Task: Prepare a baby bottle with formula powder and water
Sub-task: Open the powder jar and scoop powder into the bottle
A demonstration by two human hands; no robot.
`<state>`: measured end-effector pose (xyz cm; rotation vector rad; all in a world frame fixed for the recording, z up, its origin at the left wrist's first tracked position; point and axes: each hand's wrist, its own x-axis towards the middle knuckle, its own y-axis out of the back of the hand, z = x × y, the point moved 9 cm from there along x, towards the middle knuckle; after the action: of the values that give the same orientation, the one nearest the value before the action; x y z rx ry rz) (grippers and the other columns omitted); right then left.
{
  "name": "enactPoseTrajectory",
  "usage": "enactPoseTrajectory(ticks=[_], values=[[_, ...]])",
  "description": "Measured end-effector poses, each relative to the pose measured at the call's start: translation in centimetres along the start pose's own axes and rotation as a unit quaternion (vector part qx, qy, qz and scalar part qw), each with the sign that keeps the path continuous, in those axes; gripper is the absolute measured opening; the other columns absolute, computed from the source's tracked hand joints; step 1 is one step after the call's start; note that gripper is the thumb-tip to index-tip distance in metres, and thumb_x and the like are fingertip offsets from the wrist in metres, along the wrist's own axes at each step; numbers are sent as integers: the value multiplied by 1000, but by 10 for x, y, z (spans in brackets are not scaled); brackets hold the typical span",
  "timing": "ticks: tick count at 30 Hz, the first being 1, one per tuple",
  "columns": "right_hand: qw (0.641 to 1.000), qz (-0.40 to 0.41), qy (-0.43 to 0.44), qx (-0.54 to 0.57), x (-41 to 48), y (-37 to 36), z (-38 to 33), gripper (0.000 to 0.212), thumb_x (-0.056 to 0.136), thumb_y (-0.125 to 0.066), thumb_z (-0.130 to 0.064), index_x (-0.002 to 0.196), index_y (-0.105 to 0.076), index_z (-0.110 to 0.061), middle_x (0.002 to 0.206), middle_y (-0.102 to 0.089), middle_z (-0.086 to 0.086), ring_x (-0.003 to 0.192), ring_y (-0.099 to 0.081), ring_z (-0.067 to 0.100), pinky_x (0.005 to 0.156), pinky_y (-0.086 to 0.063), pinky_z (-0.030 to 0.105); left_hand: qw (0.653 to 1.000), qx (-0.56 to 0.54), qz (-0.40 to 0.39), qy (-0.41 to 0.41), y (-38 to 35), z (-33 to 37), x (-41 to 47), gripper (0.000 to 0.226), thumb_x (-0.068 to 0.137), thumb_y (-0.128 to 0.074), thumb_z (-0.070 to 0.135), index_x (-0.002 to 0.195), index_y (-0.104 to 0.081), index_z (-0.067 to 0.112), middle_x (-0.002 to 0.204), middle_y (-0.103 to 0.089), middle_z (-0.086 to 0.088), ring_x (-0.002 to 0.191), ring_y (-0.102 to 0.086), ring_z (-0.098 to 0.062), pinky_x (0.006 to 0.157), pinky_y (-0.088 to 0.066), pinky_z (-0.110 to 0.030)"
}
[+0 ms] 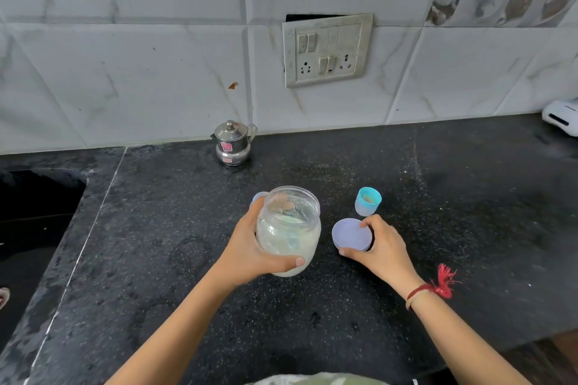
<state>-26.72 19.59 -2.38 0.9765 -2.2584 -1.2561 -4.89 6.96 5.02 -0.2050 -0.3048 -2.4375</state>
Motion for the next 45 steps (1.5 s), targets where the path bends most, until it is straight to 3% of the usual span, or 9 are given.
enactPoseTrajectory(ticks=[3, 8, 11, 15, 20, 25, 34, 38, 45], values=[[999, -8, -3, -43, 5, -1, 3, 70, 59, -77, -60, 113, -41, -32, 116, -57, -7, 115, -50, 18, 113, -26, 48, 1000, -1, 4, -2, 0, 1, 0, 81, 47, -86, 35, 120, -53, 43, 126, -55, -9, 115, -59, -16, 87, -50, -23], [995, -41, -4, -87, 3, -3, 6, 79, 64, -72, -63, 128, -39, -30, 134, -47, -4, 130, -41, 20, 117, -5, 50, 1000, 0, 10, -7, 0, 5, -2, 84, 47, -85, 35, 123, -51, 31, 125, -55, -8, 113, -58, -11, 87, -48, -17], [989, 44, 108, -89, -11, 23, -28, 68, 72, -72, -51, 128, -47, -23, 141, -35, 0, 132, -37, 23, 116, -18, 47, 1000, 8, 9, 0, -1, 6, -6, 86, 48, -86, 33, 126, -50, 31, 126, -55, -2, 115, -58, -10, 88, -47, -18], [942, 160, 266, 126, -54, 98, -107, 27, 85, -60, -38, 105, -63, -20, 112, -53, -5, 101, -53, 9, 89, -41, 14, 998, 58, -2, 0, -5, 8, -16, 89, 49, -89, 32, 127, -47, 33, 122, -59, 14, 117, -57, -16, 94, -48, -30], [938, 10, 312, 152, -90, 124, -186, 4, 85, -68, -21, 87, -71, -23, 72, -66, -15, 48, -49, 3, 51, -33, 10, 994, 108, 7, -34, -11, 16, -23, 90, 50, -92, 27, 125, -44, 40, 122, -59, 16, 113, -60, -15, 92, -50, -28], [957, -105, 226, -147, -90, 78, -189, 22, 83, -58, -49, 101, -62, -36, 90, -69, -14, 85, -59, 5, 68, -39, 26, 990, 131, 30, -48, -13, 15, -30, 91, 52, -92, 25, 129, -45, 29, 121, -62, 8, 105, -65, -19, 85, -54, -44], [929, -198, 161, -268, -83, 32, -190, 31, 86, -59, -30, 113, -59, -15, 99, -59, 4, 95, -60, 23, 73, -42, 31, 974, 196, 78, -80, -15, 18, -38, 89, 54, -80, 49, 133, -43, 29, 131, -51, 24, 118, -53, 1, 95, -47, -30], [934, -173, 157, -269, -82, 27, -186, 25, 88, -56, -24, 112, -59, -16, 96, -58, 5, 91, -58, 23, 74, -42, 31, 970, 214, 81, -86, -15, 16, -38, 91, 54, -78, 52, 134, -37, 35, 134, -41, 37, 121, -44, 11, 99, -40, -19], [963, -32, 193, -184, -93, 72, -196, 22, 92, -45, -29, 108, -61, -32, 99, -62, -7, 89, -59, 17, 70, -47, 33, 968, 173, 151, -99, -2, 19, -42, 92, 51, -89, 40, 126, -37, 55, 122, -59, 19, 109, -61, -11, 89, -52, -39]])
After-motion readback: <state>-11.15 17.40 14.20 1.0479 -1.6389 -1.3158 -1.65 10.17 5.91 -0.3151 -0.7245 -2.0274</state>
